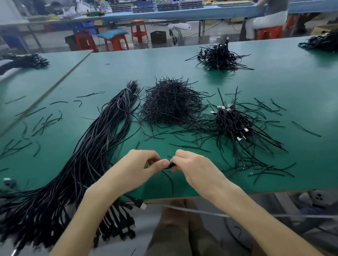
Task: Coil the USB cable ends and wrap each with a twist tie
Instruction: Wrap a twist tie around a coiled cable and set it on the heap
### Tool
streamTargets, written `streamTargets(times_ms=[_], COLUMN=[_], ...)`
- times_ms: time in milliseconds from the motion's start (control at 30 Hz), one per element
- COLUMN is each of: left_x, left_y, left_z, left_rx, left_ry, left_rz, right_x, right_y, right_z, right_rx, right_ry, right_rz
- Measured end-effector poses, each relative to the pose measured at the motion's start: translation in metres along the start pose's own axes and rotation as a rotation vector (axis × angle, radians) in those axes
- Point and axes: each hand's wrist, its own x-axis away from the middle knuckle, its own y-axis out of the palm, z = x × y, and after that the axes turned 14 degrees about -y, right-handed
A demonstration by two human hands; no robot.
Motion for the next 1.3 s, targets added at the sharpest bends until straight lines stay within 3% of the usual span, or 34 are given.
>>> streamTargets(times_ms=[167,300,400,467,533,700,767,1000,1100,1233,1300], left_x=[-0.001,-0.005,-0.013,-0.02,-0.026,-0.028,-0.03,-0.025,-0.021,-0.016,-0.015], left_y=[0.016,0.021,0.021,0.019,0.019,0.029,0.031,0.029,0.025,0.027,0.032], left_z=[0.007,0.005,-0.004,-0.014,-0.022,-0.024,-0.022,-0.014,-0.014,-0.01,-0.002], left_rx=[0.038,0.079,0.174,0.271,0.316,0.338,0.357,0.421,0.53,0.712,0.754], left_ry=[-0.004,0.039,-0.013,-0.062,-0.11,-0.178,-0.189,-0.214,-0.226,-0.251,-0.238], left_rz=[-0.135,0.054,0.273,0.371,0.389,0.358,0.344,0.299,0.267,0.171,0.107], right_x=[-0.005,-0.006,-0.003,0.001,0.006,0.01,0.002,-0.005,0.0,0.005,0.003], right_y=[0.001,0.003,0.0,0.001,0.003,0.019,0.02,0.021,0.018,0.006,0.003], right_z=[0.0,0.001,-0.001,-0.005,-0.012,-0.018,-0.017,-0.018,-0.014,-0.005,-0.006], right_rx=[0.013,0.117,0.329,0.33,0.188,-0.032,-0.048,0.123,-0.006,-0.641,-0.765], right_ry=[-0.059,-0.024,0.022,0.016,0.05,0.357,0.41,0.313,0.351,0.569,0.557], right_rz=[0.027,0.229,0.357,0.403,0.348,-0.107,-0.159,-0.255,-0.146,0.185,0.317])
